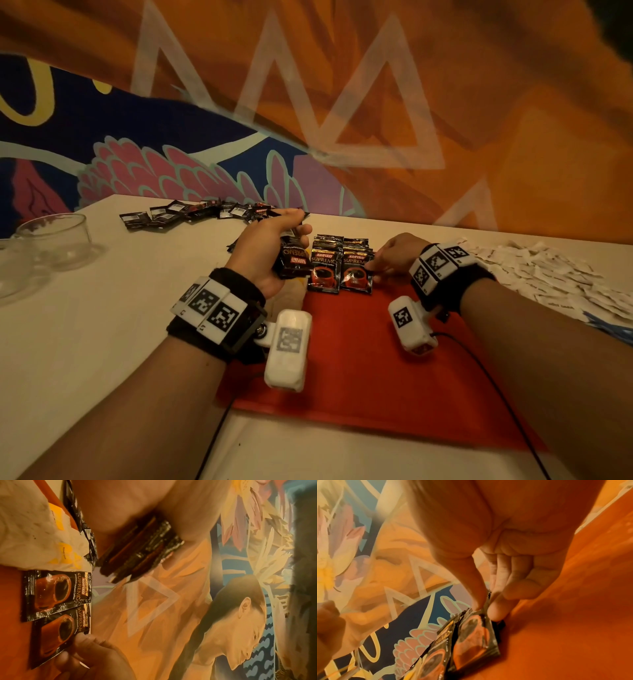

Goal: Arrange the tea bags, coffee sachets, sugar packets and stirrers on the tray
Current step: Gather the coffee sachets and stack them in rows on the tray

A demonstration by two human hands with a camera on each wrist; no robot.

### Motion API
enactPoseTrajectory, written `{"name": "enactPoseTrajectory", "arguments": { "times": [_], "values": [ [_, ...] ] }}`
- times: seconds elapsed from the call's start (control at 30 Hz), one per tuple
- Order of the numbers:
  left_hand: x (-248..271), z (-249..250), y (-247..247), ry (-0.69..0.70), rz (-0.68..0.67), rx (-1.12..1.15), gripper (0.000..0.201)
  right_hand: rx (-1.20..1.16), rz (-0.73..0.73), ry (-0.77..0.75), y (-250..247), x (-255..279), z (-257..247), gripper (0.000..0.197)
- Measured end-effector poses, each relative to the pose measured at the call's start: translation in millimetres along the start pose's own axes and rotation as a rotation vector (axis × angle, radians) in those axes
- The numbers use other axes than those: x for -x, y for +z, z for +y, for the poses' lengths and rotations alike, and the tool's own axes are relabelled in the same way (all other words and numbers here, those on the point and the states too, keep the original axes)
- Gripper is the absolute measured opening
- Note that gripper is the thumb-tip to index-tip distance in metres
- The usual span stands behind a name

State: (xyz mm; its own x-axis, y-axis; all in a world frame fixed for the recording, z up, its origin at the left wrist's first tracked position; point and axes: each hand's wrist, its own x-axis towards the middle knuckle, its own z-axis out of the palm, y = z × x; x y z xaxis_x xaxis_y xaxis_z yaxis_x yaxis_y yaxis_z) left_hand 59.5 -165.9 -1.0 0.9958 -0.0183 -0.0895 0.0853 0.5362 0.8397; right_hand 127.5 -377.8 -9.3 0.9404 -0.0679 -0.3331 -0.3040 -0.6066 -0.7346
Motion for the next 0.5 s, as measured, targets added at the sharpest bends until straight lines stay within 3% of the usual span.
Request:
{"name": "enactPoseTrajectory", "arguments": {
  "times": [0.23, 0.5],
  "values": [
    [3.9, 1.4, 1.0, -0.043, -0.06, 0.088, 0.013, -0.019, 0.05, -0.103, -0.8, -4.7, 3.4, 0.017],
    [0.7, -4.3, 1.3, 0.006, 0.048, -0.042, 0.038, -0.048, 0.116, -0.268, -0.8, 10.4, 4.7, 0.021]
  ]
}}
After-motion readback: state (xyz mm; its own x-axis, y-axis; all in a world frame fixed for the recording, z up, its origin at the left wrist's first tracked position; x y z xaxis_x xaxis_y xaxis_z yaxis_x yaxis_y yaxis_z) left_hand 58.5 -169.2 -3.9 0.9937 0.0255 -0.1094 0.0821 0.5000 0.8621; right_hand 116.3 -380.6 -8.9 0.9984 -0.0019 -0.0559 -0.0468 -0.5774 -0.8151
